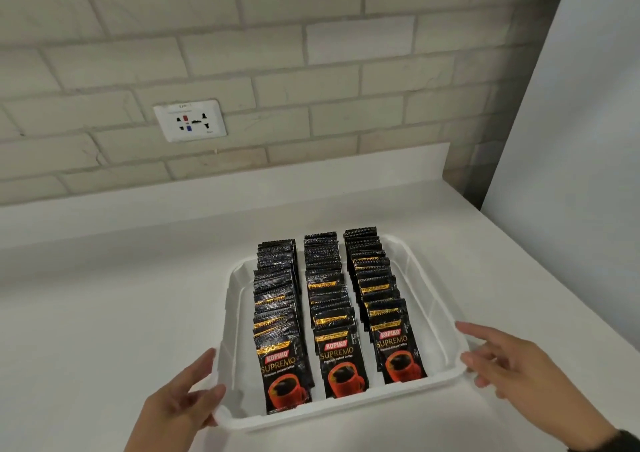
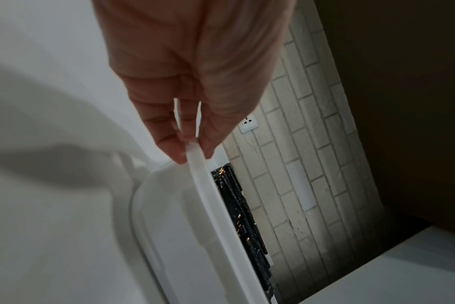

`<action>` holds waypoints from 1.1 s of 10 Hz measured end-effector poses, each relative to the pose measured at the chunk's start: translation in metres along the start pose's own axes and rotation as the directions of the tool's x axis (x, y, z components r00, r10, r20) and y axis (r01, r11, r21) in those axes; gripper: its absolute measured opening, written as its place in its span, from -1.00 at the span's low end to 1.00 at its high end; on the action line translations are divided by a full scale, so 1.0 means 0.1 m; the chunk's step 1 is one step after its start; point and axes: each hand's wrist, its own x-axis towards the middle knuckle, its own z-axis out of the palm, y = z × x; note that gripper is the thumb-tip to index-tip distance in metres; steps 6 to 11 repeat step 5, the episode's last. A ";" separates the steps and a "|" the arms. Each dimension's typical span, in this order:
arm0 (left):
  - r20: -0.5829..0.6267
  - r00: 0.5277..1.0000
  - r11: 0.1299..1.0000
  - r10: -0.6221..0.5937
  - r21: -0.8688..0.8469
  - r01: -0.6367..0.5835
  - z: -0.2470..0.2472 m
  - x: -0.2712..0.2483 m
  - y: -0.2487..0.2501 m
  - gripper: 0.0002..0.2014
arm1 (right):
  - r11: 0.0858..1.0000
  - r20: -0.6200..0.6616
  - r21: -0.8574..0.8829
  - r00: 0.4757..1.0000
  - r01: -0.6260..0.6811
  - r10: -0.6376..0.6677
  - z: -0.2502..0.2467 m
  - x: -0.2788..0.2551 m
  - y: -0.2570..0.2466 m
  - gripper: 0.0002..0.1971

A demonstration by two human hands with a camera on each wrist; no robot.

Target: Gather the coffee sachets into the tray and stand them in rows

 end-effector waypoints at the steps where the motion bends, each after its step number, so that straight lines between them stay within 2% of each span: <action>1: -0.011 1.000 0.999 -0.007 -0.041 0.007 0.02 0.02 0.01 -0.63 | 1.000 0.002 0.009 1.000 -0.015 0.015 -0.01 0.04 0.03 -0.65; 3: -0.003 0.999 0.995 0.045 -0.089 -0.045 0.00 0.07 -0.07 -0.57 | 0.999 0.007 0.018 1.000 -0.027 0.027 0.00 0.03 0.04 -0.63; 4: 0.057 0.997 0.992 0.052 -0.119 -0.045 0.03 0.00 -0.02 -0.56 | 0.999 0.036 -0.022 0.999 -0.031 0.032 -0.01 0.01 0.00 -0.62; 5: 0.019 0.991 0.980 0.136 -0.149 -0.131 0.05 -0.03 -0.02 -0.58 | 0.999 0.013 -0.010 0.999 -0.039 0.040 -0.07 0.01 -0.09 -0.59; 11: 0.019 0.991 0.980 0.136 -0.149 -0.131 0.05 -0.03 -0.02 -0.58 | 0.999 0.013 -0.010 0.999 -0.039 0.040 -0.07 0.01 -0.09 -0.59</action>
